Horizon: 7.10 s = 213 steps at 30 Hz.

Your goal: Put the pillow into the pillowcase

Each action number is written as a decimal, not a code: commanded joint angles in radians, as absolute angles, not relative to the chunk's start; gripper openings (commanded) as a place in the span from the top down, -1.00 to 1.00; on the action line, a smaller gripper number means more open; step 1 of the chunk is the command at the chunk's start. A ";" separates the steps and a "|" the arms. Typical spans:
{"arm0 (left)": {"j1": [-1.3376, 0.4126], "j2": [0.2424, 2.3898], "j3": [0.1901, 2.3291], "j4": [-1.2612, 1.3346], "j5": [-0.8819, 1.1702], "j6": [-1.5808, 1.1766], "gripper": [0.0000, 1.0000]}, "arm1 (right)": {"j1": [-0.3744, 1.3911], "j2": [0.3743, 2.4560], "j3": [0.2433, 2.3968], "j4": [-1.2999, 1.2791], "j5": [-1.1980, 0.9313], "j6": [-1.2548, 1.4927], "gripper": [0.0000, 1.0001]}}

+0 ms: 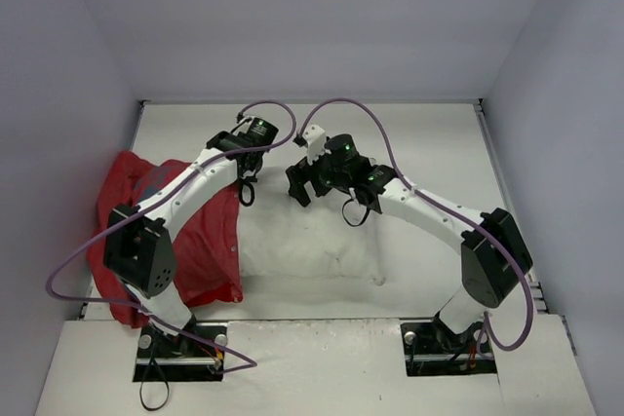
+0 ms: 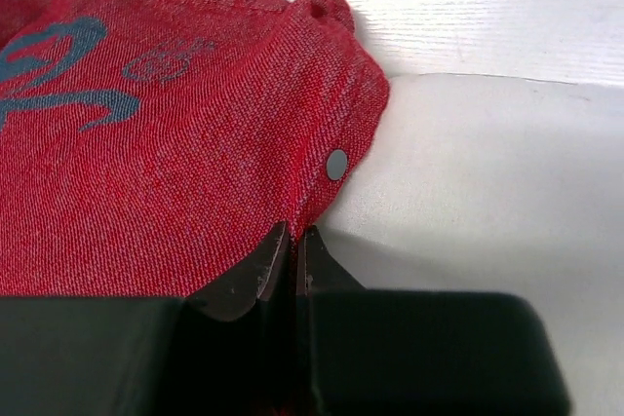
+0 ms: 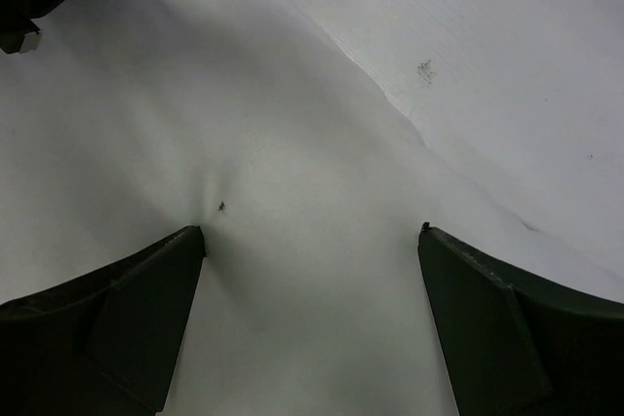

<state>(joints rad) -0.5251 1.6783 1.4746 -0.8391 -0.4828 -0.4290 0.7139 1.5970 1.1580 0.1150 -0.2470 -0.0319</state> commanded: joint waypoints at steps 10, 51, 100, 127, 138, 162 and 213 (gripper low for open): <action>-0.563 1.548 1.559 -0.700 -0.043 -0.371 1.00 | 0.709 1.765 1.235 0.224 -0.516 -0.035 -0.46; -0.713 1.299 1.357 -0.632 -0.087 -0.592 -0.39 | 0.537 1.275 1.037 0.081 -0.176 0.066 -0.77; -0.822 1.640 1.516 -0.489 -0.414 -0.288 -0.41 | 0.661 1.354 0.937 0.144 -0.133 0.344 1.00; -0.807 1.572 1.683 -0.309 0.496 -0.520 1.00 | 0.676 1.419 0.896 0.418 -0.235 0.491 1.00; -0.699 1.439 1.448 -0.489 0.159 -0.468 0.17 | 0.678 1.444 0.873 0.463 -0.158 0.489 1.00; -0.729 1.147 1.057 -0.607 -0.163 -0.512 -0.40 | 0.666 1.236 0.897 0.144 -0.276 0.167 -0.41; -0.700 1.899 1.988 -0.870 -0.242 -0.480 -0.51 | 0.446 1.408 0.993 0.146 -0.204 0.248 -0.36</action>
